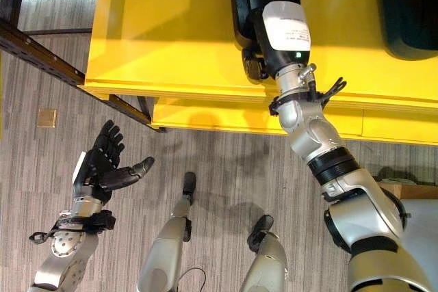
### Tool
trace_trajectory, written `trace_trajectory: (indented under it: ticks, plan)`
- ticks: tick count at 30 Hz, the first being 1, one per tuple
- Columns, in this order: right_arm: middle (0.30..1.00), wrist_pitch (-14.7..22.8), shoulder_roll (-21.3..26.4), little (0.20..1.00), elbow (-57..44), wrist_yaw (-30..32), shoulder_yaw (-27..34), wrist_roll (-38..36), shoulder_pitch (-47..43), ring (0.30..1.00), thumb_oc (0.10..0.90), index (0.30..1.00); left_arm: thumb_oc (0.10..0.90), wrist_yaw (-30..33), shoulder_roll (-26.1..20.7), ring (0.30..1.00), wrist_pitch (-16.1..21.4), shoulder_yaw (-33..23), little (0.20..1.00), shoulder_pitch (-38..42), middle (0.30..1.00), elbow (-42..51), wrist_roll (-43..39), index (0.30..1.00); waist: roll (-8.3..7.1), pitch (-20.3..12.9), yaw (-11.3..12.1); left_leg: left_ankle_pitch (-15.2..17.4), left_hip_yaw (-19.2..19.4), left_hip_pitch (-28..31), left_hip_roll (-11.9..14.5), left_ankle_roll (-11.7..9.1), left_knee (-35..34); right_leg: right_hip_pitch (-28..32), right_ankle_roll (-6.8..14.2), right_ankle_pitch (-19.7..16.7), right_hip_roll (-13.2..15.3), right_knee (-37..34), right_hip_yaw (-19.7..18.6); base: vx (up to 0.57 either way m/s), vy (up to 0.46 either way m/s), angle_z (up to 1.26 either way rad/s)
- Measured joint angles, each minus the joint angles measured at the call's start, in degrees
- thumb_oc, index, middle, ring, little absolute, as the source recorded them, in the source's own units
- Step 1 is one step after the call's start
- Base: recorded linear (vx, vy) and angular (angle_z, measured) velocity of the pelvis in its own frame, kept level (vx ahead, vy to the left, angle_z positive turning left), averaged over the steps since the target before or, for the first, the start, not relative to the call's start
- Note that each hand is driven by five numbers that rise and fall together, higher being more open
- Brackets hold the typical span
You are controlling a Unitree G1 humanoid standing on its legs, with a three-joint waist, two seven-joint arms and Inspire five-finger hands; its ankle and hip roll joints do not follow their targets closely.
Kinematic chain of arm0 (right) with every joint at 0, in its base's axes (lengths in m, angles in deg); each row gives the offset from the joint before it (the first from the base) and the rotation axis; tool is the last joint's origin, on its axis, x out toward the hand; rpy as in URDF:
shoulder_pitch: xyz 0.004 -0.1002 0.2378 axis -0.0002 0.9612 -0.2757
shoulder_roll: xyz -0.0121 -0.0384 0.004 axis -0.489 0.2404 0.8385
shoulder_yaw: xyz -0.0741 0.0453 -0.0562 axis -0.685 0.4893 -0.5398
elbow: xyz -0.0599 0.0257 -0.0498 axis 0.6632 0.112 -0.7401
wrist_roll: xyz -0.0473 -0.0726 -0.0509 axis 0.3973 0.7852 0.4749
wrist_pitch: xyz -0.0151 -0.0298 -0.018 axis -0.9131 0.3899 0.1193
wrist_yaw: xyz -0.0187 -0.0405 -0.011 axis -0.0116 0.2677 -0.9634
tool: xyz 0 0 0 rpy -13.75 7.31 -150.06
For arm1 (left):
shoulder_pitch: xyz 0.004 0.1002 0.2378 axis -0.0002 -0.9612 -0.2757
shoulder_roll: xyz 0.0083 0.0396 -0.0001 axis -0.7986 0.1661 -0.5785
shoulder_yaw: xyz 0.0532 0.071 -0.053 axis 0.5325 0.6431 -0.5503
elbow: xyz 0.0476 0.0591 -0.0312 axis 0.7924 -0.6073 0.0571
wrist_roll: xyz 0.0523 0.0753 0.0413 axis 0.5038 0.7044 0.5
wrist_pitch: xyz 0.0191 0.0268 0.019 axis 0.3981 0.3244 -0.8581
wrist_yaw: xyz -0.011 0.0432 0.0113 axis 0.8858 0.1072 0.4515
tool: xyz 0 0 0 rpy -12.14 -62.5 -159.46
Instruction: Move parts from the plastic box to the shelf.
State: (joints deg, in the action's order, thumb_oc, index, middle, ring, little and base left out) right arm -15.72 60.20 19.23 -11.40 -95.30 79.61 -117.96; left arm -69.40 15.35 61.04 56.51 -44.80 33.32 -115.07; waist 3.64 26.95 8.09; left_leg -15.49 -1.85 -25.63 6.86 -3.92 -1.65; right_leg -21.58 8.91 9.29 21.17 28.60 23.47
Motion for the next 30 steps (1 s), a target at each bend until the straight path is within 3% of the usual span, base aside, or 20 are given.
trace_trajectory:
  ticks: [30]
  plan:
    - [1.0, -0.3, -1.6, 1.0, -18.6, -1.3, 3.2, 1.3, 2.8, 1.0, 0.9, 1.0, 0.9, 2.3, 0.1, 1.0, 0.0, -0.3, 1.0, 0.2, 1.0, 0.0, 0.1, 1.0, -0.28, 0.1, -0.1, -0.1, 0.3, 0.7, -0.1, 0.1, 0.3, 0.4, 0.0, 0.0, 0.2, 0.5, -0.6, 0.0, 0.0, 0.0]
